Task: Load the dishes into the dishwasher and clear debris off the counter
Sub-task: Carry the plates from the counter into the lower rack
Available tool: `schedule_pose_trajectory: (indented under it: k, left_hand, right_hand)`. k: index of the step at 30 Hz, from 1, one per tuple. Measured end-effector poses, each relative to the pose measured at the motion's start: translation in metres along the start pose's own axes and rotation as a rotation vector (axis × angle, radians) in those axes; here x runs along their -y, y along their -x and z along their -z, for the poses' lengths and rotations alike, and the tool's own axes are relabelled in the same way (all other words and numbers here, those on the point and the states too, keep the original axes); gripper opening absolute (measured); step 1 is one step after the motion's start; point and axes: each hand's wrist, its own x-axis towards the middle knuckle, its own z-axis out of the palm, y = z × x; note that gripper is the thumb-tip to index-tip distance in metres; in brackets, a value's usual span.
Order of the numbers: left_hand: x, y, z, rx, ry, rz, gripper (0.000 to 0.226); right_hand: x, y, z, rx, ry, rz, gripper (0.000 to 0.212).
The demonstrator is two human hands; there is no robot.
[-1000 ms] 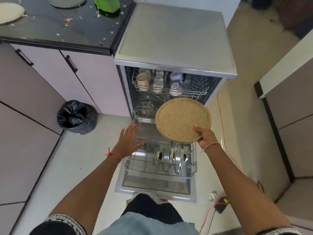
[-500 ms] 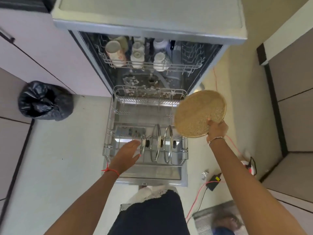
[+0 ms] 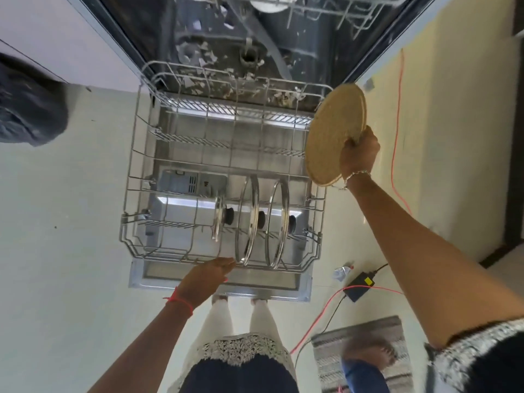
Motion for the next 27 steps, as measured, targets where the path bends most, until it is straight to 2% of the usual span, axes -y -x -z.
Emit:
schedule_pose_trajectory:
  k: [2, 5, 7, 12, 17, 27]
  left_hand:
    - [-0.001, -0.004, -0.008, 0.014, 0.107, 0.03, 0.069]
    - [-0.005, -0.008, -0.012, -0.017, 0.214, 0.096, 0.049]
    - [-0.002, -0.012, -0.015, -0.016, 0.254, 0.161, 0.044]
    - [0.002, -0.022, -0.01, 0.026, 0.261, 0.183, 0.047]
    - [0.002, -0.025, -0.007, 0.043, 0.289, 0.23, 0.047]
    - [0.002, -0.026, -0.001, 0.076, 0.343, 0.256, 0.048]
  right_hand:
    - [-0.002, -0.01, -0.008, 0.01, 0.024, -0.001, 0.026]
    - [-0.004, -0.024, -0.02, 0.028, 0.067, -0.005, 0.026]
    - [-0.003, -0.03, -0.025, 0.048, 0.104, 0.01, 0.028]
    - [0.001, -0.035, -0.036, 0.096, 0.156, -0.025, 0.029]
    - [0.008, -0.039, -0.035, 0.041, 0.171, -0.045, 0.03]
    - [0.007, -0.048, -0.03, 0.045, 0.276, 0.035, 0.03]
